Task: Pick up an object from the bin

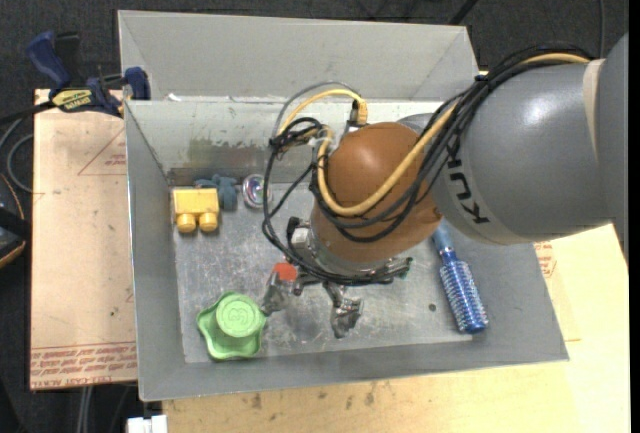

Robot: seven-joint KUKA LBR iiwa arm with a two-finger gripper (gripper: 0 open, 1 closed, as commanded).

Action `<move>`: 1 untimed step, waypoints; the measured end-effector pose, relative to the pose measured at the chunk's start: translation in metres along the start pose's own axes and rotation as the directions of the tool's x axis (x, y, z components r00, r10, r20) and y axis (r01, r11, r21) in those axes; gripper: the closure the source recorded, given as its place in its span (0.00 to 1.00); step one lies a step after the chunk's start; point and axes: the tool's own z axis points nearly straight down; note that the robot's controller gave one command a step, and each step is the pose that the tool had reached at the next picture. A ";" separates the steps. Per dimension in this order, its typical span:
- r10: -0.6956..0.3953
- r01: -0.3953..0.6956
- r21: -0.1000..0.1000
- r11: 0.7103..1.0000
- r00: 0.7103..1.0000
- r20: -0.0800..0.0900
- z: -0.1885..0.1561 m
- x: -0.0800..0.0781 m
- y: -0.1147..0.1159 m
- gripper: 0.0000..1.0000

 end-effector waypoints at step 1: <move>0.221 -0.221 0.001 0.975 0.975 -0.003 0.035 -0.044 0.023 0.00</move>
Offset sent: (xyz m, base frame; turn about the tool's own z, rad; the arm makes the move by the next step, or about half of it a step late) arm -0.0117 0.0888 -0.0580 0.3199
